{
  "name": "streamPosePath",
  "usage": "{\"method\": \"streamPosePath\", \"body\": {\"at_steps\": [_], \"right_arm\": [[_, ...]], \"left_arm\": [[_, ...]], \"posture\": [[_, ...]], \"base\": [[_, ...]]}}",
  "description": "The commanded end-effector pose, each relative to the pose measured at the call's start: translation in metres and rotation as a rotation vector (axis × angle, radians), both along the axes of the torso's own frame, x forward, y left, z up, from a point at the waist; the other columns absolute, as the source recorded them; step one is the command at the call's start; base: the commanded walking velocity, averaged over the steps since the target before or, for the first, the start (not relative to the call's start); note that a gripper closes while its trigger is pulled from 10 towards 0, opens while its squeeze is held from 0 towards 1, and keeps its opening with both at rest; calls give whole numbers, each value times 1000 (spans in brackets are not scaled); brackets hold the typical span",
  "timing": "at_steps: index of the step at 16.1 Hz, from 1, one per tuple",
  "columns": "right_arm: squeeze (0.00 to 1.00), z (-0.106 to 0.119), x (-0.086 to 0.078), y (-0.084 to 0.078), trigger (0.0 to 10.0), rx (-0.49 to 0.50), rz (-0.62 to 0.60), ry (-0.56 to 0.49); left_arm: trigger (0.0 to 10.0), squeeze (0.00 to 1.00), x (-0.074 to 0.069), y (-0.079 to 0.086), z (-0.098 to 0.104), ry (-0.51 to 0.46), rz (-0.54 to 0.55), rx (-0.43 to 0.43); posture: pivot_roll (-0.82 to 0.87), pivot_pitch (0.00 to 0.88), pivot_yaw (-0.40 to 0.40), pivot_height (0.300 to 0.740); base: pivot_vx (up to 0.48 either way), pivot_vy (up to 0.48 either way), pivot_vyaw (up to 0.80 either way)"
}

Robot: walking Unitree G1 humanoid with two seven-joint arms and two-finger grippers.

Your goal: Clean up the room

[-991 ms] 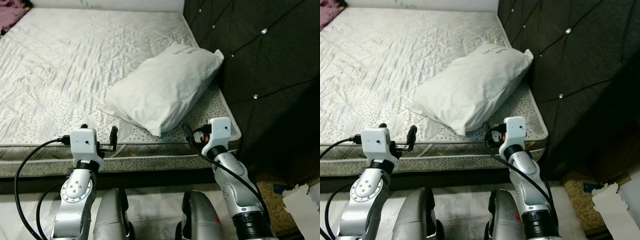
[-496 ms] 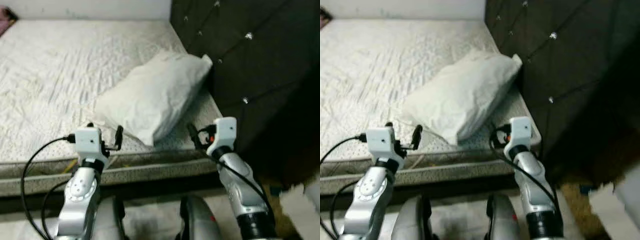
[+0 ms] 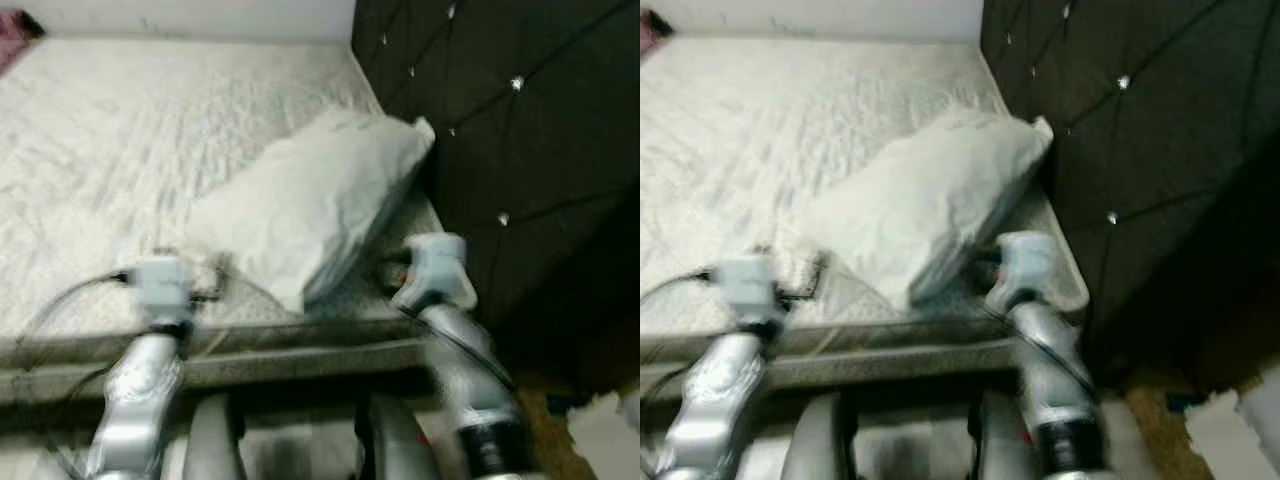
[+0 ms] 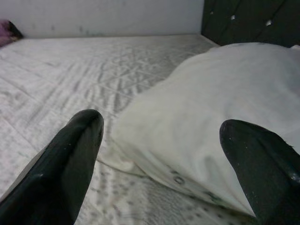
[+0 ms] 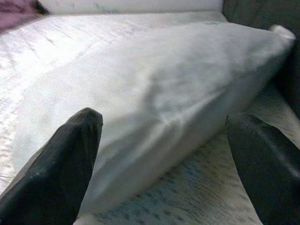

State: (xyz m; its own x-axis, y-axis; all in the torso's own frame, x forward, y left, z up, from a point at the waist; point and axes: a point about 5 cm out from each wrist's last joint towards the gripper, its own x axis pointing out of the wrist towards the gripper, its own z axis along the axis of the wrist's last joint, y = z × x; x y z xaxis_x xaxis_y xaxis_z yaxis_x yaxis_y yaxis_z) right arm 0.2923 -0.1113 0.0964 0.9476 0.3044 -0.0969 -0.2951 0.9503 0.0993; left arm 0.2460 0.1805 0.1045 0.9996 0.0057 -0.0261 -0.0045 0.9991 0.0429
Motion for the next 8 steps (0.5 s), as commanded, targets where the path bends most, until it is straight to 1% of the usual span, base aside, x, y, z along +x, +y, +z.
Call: {"method": "streamPosePath", "body": {"at_steps": [1,2,3,4,5,6,8], "right_arm": [[0,2,1,-16,10000,-36,-35,-15],[0,3,0,-13,10000,-58,-21,-29],[0,2,0,-15,10000,-47,-32,-24],[0,1,1,-17,10000,-35,-45,-16],[0,1,1,-17,10000,-30,-48,-13],[0,1,1,-17,10000,-33,-45,-15],[0,0,1,-17,10000,-32,-46,-9]], "left_arm": [[10000,0,3,-13,1,0,-41,-25],[10000,0,4,-14,2,-3,-51,-23],[10000,0,3,-14,2,-3,-52,-25],[10000,0,3,-16,3,-17,-72,-45],[10000,0,3,-16,3,-15,-72,-41],[10000,0,4,-15,0,12,-55,-27],[10000,0,4,-15,0,10,-54,-28]], "posture": [[-102,18,-22,582],[-102,18,-22,582],[-101,18,-21,582],[-102,18,-21,582],[-102,18,-22,582],[-102,18,-22,582],[-102,18,-22,582]], "base": [[251,0,800],[307,0,800],[341,0,800],[382,0,519],[480,0,0],[0,0,0],[0,0,0]]}}
